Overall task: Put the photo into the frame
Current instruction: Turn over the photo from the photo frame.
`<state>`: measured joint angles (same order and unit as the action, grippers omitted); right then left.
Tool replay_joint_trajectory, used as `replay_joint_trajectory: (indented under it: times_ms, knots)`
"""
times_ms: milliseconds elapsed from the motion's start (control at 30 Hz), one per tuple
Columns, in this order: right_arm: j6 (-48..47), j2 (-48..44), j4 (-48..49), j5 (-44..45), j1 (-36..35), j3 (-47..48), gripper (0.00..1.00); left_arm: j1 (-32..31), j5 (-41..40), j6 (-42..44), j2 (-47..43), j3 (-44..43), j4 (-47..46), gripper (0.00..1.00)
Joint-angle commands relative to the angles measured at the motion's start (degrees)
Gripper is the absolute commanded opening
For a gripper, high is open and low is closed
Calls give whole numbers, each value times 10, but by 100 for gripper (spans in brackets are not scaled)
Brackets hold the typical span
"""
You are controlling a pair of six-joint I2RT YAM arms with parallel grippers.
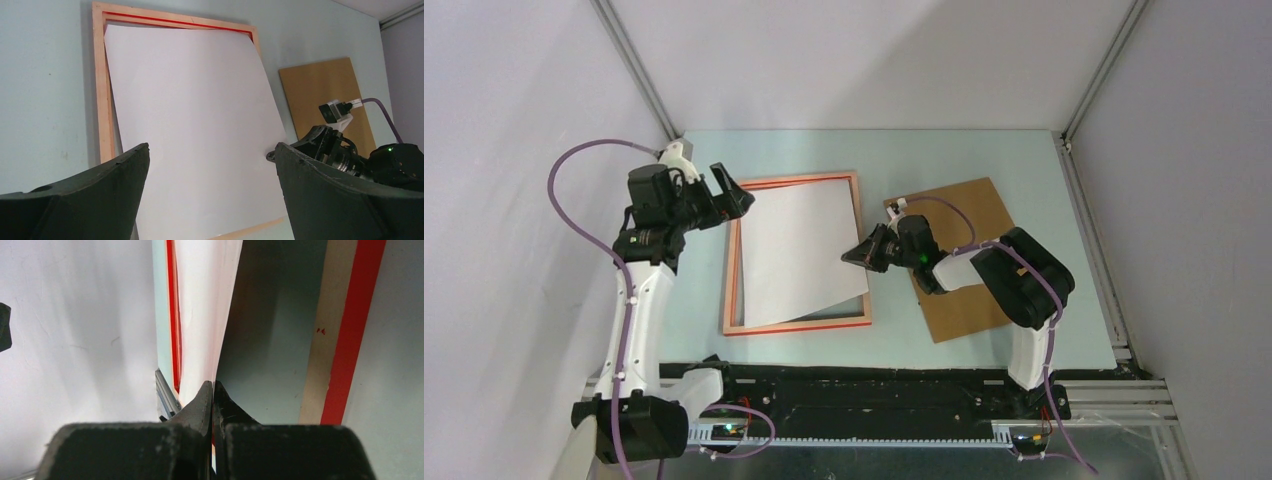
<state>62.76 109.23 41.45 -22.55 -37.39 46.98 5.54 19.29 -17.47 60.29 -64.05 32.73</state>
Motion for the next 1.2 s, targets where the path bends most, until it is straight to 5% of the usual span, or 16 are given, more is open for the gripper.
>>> replay_joint_trajectory:
  times_ms: [0,433,867,1167]
  knots:
    - [-15,-24,30,25,-5,-1,0,3,-3,12,2,-17,-13,100]
    - [-55,-78,-1,64,4,-33,0,3,-97,79,67,9,-9,100]
    - [-55,-71,1,73,4,-35,0,5,-80,124,229,16,16,99]
    - [-63,-74,-6,77,7,-35,0,37,-57,142,337,2,32,85]
